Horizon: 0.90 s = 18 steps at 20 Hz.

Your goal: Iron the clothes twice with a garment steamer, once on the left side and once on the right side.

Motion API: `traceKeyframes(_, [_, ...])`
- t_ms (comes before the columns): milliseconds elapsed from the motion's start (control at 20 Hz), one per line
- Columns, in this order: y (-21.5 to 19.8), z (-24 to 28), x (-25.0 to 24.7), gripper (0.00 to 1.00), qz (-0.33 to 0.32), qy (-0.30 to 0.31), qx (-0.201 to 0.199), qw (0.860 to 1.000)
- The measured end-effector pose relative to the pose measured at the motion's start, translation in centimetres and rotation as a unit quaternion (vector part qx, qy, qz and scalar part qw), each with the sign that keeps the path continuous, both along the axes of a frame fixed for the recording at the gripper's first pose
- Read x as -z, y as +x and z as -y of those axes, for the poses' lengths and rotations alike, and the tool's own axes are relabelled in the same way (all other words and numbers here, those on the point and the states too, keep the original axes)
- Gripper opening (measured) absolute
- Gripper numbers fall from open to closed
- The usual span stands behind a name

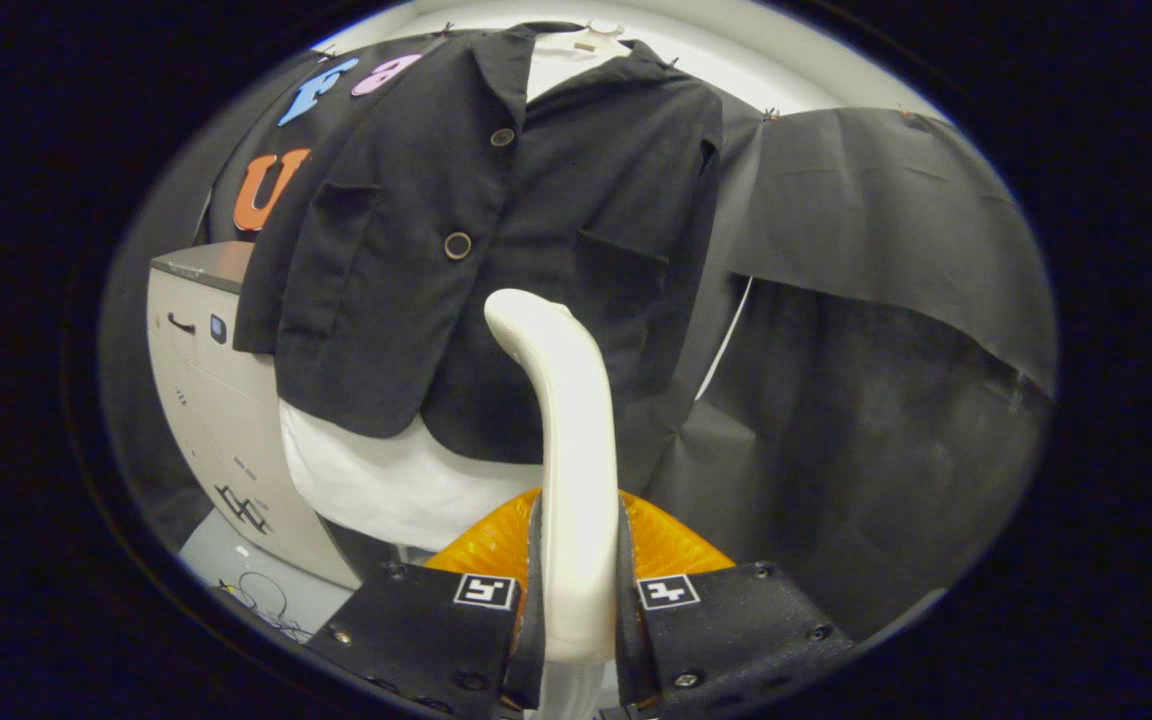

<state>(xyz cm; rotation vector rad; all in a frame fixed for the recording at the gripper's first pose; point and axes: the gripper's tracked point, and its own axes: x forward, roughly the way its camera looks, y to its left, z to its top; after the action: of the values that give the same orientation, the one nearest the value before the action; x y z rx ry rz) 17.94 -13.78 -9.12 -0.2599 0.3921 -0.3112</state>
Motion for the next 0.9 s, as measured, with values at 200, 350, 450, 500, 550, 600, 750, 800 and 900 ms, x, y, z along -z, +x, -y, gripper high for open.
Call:
traceKeyframes(200, [-0.9, 0.0, 2.0, 0.31, -0.020, -0.001, 0.006, 1.000])
traceKeyframes(350, [-1.8, -0.4, 4.4, 0.31, -0.042, 0.002, 0.008, 0.999])
traceKeyframes(450, [-2.3, -0.3, 5.8, 0.31, -0.062, 0.011, 0.013, 0.998])
traceKeyframes(500, [-2.6, -0.3, 6.4, 0.31, -0.070, 0.015, 0.016, 0.997])
traceKeyframes(550, [-3.0, -0.4, 6.8, 0.31, -0.076, 0.017, 0.021, 0.997])
traceKeyframes(600, [-3.5, -0.6, 6.9, 0.31, -0.077, 0.024, 0.027, 0.996])
traceKeyframes(750, [-4.6, -1.2, 5.1, 0.31, -0.057, 0.049, 0.041, 0.996])
traceKeyframes(800, [-5.1, -1.6, 4.0, 0.31, -0.048, 0.056, 0.043, 0.996])
traceKeyframes(900, [-6.3, -2.1, 1.5, 0.31, -0.025, 0.066, 0.041, 0.997])
